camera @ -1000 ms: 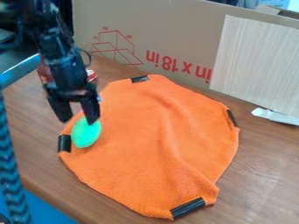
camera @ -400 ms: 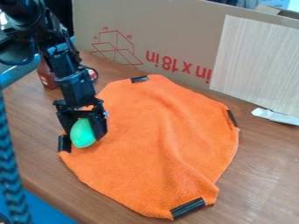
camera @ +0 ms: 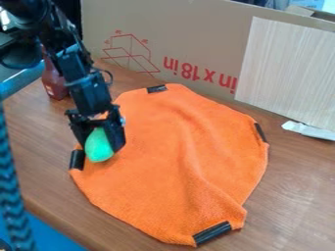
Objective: Remove a blue object from to towel to top left side of table
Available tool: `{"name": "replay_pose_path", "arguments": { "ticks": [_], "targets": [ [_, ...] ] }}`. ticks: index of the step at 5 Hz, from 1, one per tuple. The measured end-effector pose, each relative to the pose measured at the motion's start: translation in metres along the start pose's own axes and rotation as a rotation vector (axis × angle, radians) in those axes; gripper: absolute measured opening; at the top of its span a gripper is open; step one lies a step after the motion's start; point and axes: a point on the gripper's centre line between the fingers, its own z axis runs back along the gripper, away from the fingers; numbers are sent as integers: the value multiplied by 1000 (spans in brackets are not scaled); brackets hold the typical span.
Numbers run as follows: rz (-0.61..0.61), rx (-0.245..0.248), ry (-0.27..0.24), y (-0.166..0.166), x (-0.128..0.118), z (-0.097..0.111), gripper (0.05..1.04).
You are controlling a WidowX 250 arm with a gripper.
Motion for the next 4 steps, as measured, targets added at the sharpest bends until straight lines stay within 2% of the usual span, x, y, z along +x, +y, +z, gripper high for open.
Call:
{"name": "replay_pose_path", "arguments": {
  "ticks": [1, 2, 3, 4],
  "targets": [
    [24, -79, -21, -3, 8, 18, 891],
    [68, -136, -59, -13, 24, 39, 891],
    [139, -115, -135, -13, 48, 65, 891],
    [205, -113, -173, -3, 75, 66, 891]
  ]
}}
